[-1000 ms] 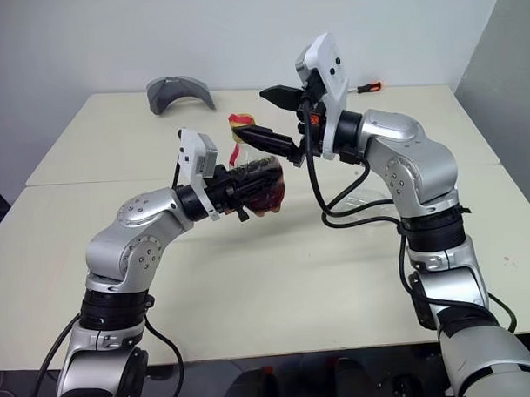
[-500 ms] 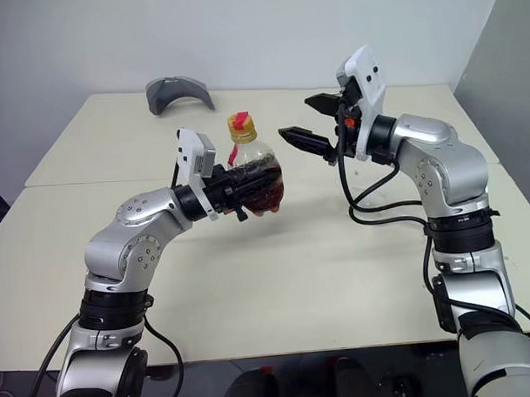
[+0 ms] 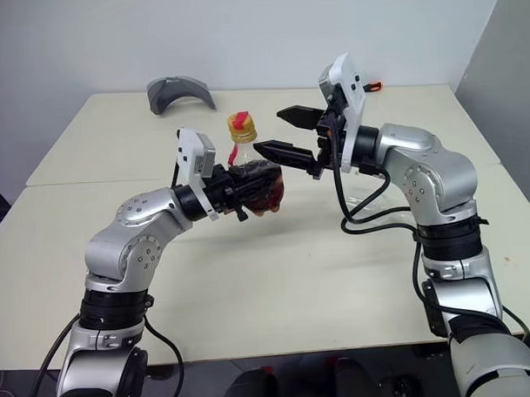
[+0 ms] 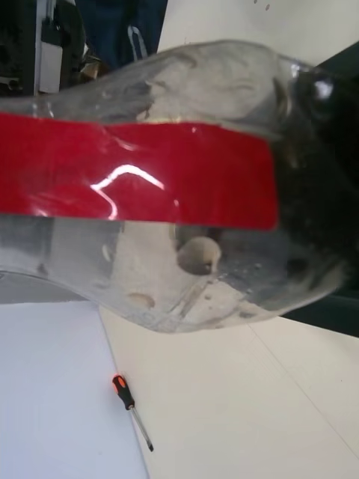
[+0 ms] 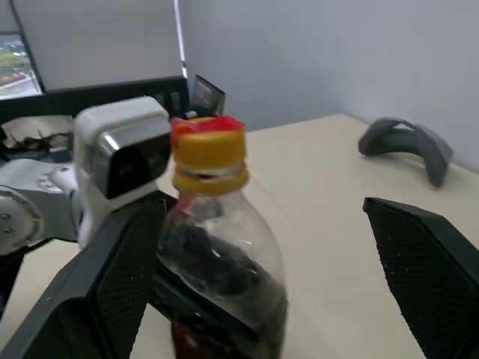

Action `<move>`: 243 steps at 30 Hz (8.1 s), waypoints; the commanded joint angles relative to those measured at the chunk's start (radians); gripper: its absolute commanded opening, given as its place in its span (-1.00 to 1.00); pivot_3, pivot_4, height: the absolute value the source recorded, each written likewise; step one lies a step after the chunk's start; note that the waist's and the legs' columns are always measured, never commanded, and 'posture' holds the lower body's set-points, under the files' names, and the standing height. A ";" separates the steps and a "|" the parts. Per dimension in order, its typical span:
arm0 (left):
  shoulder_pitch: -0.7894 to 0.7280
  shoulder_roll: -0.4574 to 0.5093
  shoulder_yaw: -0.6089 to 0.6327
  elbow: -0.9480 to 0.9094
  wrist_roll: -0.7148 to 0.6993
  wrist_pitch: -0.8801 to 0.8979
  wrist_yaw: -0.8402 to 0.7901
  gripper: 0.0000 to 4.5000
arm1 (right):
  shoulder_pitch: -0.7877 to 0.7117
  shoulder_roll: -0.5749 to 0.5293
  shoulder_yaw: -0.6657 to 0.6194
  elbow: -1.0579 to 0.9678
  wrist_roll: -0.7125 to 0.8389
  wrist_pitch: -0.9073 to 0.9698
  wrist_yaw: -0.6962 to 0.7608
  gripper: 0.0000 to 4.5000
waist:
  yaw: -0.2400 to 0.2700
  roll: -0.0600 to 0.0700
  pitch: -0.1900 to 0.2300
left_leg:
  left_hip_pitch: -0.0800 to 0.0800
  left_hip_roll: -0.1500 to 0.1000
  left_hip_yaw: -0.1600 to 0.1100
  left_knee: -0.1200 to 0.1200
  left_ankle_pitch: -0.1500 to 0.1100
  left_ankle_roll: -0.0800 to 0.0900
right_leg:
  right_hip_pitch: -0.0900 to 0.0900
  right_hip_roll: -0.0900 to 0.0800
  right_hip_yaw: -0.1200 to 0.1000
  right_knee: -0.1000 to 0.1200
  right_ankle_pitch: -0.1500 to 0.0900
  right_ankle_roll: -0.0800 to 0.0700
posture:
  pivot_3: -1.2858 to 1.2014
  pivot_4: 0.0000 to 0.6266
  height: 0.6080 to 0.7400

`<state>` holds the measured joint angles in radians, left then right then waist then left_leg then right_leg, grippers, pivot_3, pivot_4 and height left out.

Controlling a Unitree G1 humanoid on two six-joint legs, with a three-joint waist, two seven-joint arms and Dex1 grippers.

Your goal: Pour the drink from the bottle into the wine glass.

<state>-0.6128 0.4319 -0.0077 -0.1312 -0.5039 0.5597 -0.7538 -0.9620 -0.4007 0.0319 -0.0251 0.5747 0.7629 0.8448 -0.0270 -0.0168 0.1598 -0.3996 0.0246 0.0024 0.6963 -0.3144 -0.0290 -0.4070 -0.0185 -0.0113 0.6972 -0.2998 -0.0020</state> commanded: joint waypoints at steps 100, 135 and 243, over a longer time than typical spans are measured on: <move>0.232 0.113 0.062 -0.375 -0.184 0.147 0.048 -0.61 | 0.465 -0.203 -0.186 -0.458 0.134 0.084 0.000 -0.47 | 0.017 0.000 0.002 | 0.000 0.000 -0.001 -0.001 -0.001 0.002 | 0.001 0.000 -0.001 -0.001 0.000 0.000 | 0.03 -0.52 1.00; 0.202 0.084 0.026 -0.367 -0.196 0.155 0.056 -0.61 | 0.898 0.033 -0.024 -0.330 -0.373 -0.279 -0.474 0.07 | 0.022 0.000 0.002 | 0.002 0.000 0.000 0.000 0.001 -0.002 | 0.002 0.002 0.001 0.000 0.000 0.001 | 0.03 -0.52 1.00; 0.037 -0.006 0.290 0.695 0.256 -0.628 0.374 0.39 | 0.259 0.189 0.084 -0.325 -0.028 -0.095 -0.275 1.00 | 0.019 -0.002 0.001 | 0.001 0.000 -0.001 0.001 0.001 -0.002 | 0.000 0.000 -0.001 0.001 0.000 0.000 | 0.03 -0.52 1.00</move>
<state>-0.5741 0.4165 0.2727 0.6086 -0.2424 -0.0551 -0.3817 -0.6817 -0.2180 0.1380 -0.3327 0.5317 0.6846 0.5671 -0.0077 -0.0186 0.1610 -0.3989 0.0247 0.0018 0.6972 -0.3136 -0.0306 -0.4067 -0.0182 -0.0126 0.6981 -0.2998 -0.0020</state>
